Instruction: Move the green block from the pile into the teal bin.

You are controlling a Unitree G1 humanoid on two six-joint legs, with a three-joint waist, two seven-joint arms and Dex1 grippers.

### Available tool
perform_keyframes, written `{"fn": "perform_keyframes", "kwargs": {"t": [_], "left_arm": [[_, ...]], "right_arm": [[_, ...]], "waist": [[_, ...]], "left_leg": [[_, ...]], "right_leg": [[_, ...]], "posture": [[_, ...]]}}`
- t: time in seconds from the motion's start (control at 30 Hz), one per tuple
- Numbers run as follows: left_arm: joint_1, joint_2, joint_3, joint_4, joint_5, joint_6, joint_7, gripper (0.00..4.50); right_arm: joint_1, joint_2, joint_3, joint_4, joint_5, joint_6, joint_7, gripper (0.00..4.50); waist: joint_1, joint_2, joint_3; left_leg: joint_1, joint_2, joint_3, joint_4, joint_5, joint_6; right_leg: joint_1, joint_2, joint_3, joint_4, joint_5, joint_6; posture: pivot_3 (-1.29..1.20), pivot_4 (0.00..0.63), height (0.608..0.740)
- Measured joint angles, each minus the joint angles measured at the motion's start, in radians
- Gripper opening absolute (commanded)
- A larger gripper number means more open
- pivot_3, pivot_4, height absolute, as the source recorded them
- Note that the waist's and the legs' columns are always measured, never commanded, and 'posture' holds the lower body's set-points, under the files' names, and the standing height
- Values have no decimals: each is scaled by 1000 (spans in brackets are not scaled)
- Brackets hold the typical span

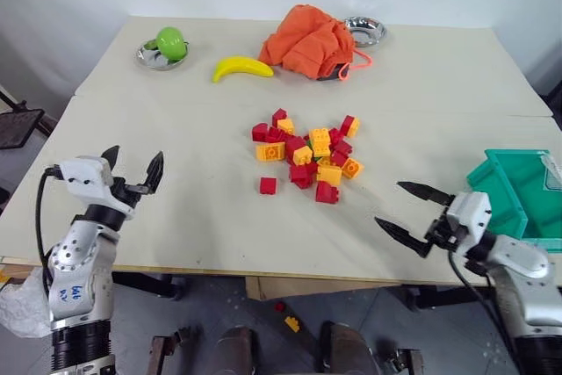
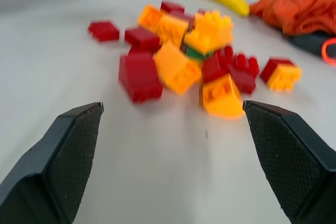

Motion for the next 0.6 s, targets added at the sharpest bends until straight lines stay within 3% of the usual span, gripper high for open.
{"fn": "perform_keyframes", "kwargs": {"t": [0.13,0.23,0.4,0.6], "left_arm": [[-1,-4,3,2,-10,9,-16,4500],[19,14,-28,-12,-49,-30,-164,4500],[47,132,-151,-32,-62,-56,-468,4500],[13,135,-226,7,-63,-59,-613,4500]], "right_arm": [[-4,-2,-2,0,11,20,27,4466],[-45,-1,57,-18,7,65,44,3901],[-187,39,251,-114,-61,187,45,2125],[-434,261,446,-68,-222,291,-106,36]], "waist": [[-1,0,0],[-4,-1,0],[-5,-1,0],[-6,-1,0]], "left_leg": [[1,0,0,0,0,0],[1,0,1,0,0,0],[2,1,2,0,0,-1],[1,1,2,0,0,-1]], "right_leg": [[1,0,1,1,0,0],[0,0,1,1,0,0],[-1,1,2,1,0,0],[-2,2,2,2,0,-1]], "posture": [[0,150,740],[0,150,740],[0,150,740],[0,150,740]]}}
